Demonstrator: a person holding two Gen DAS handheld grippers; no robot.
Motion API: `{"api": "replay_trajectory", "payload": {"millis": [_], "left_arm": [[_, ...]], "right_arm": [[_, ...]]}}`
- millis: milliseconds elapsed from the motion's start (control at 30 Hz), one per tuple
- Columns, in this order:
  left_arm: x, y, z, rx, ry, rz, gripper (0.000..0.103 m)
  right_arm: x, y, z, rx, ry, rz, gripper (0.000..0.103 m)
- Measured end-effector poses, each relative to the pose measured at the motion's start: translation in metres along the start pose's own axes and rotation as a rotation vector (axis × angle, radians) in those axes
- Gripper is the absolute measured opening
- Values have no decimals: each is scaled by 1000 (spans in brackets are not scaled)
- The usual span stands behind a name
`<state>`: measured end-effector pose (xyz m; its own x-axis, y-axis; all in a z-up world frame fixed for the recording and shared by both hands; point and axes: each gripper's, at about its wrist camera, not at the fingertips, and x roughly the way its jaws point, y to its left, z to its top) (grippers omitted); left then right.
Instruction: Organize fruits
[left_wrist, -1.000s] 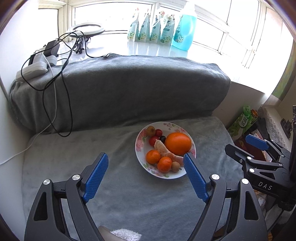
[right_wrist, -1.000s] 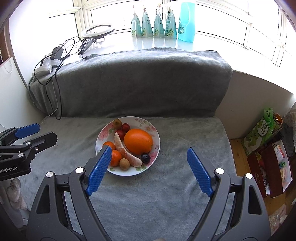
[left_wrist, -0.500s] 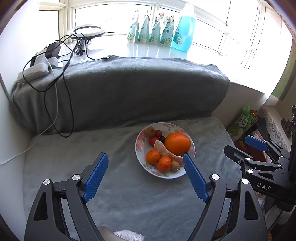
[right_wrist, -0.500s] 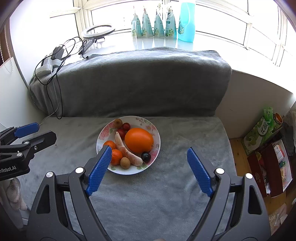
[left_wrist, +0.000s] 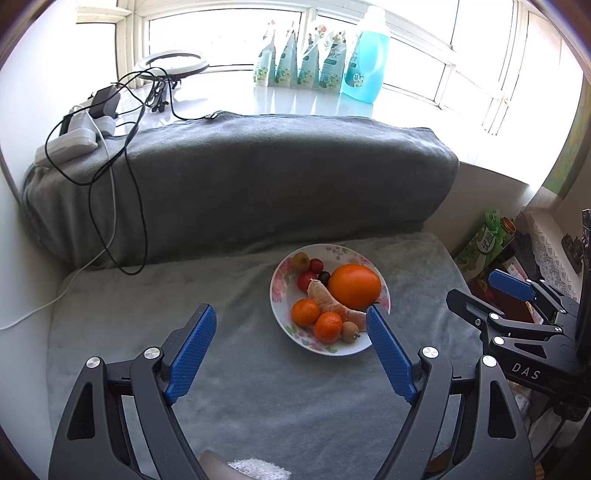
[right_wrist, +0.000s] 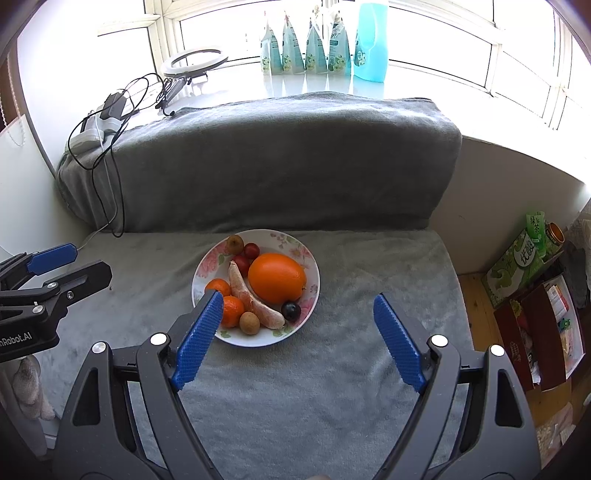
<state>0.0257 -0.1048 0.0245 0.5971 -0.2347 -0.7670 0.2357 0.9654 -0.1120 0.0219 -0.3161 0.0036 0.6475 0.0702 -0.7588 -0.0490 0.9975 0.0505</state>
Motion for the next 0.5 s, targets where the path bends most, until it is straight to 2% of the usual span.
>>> {"api": "replay_trajectory", "payload": {"millis": [500], "left_arm": [[-1, -1, 2, 8, -4, -1, 83]], "right_arm": [[0, 0, -1, 4, 3, -3, 86]]}}
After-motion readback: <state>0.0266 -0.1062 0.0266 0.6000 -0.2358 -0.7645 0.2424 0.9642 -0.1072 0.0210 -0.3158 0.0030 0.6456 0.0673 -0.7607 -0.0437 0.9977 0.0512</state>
